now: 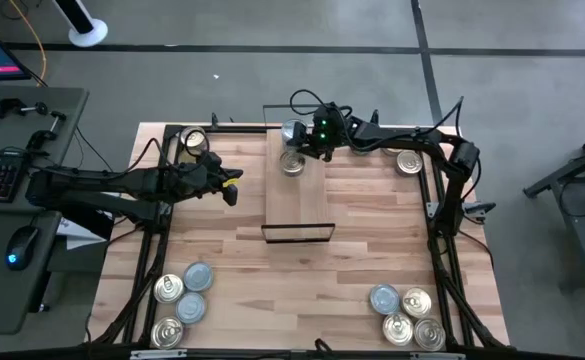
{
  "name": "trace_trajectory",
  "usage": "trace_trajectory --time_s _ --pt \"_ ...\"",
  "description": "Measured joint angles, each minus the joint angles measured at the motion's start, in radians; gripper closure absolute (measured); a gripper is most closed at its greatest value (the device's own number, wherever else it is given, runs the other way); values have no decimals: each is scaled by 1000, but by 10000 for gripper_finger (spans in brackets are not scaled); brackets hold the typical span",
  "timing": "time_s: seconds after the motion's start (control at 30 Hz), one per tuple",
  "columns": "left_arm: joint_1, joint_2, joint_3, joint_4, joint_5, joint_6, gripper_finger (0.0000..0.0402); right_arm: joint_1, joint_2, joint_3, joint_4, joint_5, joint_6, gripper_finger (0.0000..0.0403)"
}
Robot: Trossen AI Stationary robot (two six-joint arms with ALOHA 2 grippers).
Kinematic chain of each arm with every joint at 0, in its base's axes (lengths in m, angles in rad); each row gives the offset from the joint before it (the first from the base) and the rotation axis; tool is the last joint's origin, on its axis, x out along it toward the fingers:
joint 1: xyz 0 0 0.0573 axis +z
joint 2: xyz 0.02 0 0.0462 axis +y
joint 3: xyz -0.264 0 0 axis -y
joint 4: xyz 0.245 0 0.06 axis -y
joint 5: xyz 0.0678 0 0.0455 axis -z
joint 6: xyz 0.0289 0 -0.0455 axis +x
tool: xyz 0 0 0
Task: Stack canned seafood by type on shelf
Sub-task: Adjust the pink and blue tuna cans
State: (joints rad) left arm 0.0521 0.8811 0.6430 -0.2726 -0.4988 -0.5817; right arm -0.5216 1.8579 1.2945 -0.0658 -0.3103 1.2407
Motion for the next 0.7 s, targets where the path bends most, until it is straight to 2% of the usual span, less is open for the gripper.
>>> trace_trajectory --time_s 0.13,0.3,0.53,0.63,0.7 --pt "0 -21 0 -2 0 -9 402 -9 -52 0 -132 -81 -148 156" --pt "16 -57 0 -25 0 -9 402 -29 -186 0 -397 -68 -378 156" --pt "75 -72 0 -38 0 -13 402 -69 -331 -15 -889 147 -647 165" --pt "98 -72 0 -17 28 -28 401 -125 -391 -99 -957 206 -664 199" --pt "106 -72 0 -4 52 -52 402 -166 -434 -187 -965 268 -638 241"
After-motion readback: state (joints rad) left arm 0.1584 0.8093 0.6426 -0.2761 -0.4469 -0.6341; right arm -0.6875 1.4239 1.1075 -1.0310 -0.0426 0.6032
